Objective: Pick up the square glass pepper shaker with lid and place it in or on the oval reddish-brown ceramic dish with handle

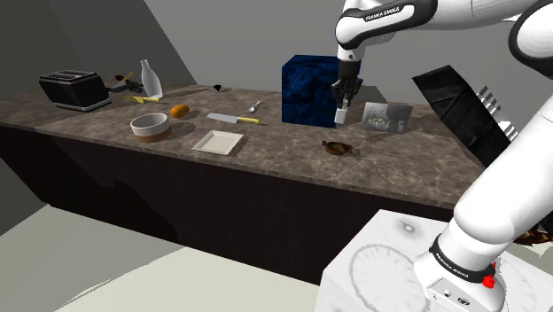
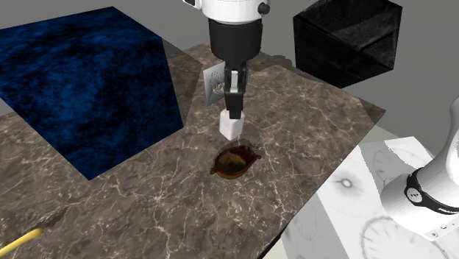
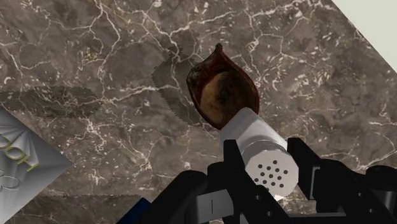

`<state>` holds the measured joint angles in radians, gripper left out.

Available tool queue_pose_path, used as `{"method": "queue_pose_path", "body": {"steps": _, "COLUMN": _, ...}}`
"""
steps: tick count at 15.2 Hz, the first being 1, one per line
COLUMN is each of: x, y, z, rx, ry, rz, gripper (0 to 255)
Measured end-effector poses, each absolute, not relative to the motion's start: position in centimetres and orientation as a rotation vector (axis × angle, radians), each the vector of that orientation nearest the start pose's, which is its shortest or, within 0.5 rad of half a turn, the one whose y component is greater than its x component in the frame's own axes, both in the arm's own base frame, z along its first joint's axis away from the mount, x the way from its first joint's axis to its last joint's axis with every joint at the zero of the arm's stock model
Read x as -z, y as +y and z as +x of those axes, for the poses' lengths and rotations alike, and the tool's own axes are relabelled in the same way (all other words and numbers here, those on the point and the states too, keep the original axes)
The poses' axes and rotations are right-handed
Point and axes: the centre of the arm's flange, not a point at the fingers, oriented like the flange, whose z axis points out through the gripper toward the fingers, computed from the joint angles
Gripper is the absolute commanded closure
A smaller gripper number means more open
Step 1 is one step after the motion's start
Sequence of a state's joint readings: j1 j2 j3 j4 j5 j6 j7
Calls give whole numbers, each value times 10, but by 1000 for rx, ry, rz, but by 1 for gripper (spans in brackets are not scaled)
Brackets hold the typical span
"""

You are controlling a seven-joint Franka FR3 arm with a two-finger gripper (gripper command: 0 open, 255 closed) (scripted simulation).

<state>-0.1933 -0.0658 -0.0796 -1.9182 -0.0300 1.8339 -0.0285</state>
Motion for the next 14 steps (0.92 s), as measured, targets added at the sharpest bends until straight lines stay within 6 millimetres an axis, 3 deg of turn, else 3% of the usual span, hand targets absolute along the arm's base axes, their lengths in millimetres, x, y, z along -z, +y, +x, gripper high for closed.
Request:
{"method": "queue_pose_path", "body": {"steps": 3, "x": -511, "y": -152, "z": 508, "rx": -35, "ry": 372, "rz": -3140, "gripper": 255}}
{"method": "queue_pose_path", "body": {"steps": 14, "x": -454, "y": -152, "z": 507, "rx": -36, "ry": 371, "rz": -3139, "gripper": 255}}
